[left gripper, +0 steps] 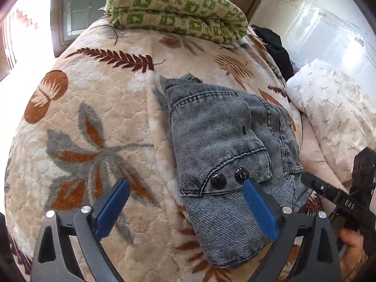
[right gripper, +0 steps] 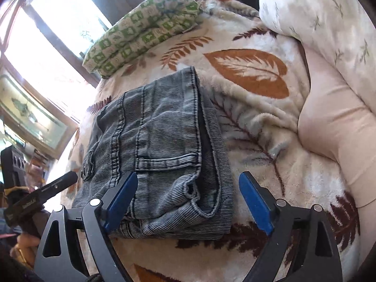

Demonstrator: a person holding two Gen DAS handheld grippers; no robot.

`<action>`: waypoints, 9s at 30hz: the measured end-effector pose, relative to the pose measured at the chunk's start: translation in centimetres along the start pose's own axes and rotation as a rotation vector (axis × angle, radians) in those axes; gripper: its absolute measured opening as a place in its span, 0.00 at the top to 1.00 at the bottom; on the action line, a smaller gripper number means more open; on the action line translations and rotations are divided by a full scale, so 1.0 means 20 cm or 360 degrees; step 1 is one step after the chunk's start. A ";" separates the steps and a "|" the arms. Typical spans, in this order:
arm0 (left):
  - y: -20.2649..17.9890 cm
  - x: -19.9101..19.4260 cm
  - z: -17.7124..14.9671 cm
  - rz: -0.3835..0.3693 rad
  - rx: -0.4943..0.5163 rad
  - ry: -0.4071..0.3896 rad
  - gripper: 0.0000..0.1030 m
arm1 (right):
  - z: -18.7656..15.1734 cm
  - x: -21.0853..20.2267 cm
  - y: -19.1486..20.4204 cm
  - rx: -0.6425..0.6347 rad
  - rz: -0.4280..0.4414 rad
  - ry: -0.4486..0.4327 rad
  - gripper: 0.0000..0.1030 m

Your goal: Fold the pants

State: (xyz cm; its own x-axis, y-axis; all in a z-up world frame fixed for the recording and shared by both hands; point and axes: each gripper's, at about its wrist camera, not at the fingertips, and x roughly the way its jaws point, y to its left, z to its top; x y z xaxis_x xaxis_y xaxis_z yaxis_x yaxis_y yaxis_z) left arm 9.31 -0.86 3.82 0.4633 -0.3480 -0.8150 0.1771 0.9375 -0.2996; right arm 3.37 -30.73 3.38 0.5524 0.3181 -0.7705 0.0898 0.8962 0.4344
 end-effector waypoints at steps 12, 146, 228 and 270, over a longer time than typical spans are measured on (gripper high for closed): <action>-0.04 0.03 0.04 -0.0019 0.0039 0.0023 0.05 | 0.04 0.09 -0.07 0.0055 0.0065 0.0084 0.14; -0.07 -0.02 0.70 -0.0042 0.0096 -0.0153 0.68 | 0.55 0.17 0.46 -0.0266 0.0345 -0.0184 0.72; -0.12 0.04 0.50 0.0241 0.0257 -0.0153 0.64 | 0.51 0.06 0.58 -0.0315 -0.0121 -0.0185 0.35; -0.15 -0.27 0.11 0.0264 0.0170 -0.0262 0.02 | 0.13 -0.31 0.77 -0.0526 -0.0109 -0.0320 0.08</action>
State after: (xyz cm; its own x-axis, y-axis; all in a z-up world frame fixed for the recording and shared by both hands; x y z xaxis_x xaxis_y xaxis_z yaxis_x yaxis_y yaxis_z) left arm 8.16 -1.76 10.30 0.6272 -0.1936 -0.7544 0.1735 0.9790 -0.1070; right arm 3.49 -19.65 16.18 0.7086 0.2168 -0.6714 -0.1216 0.9749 0.1865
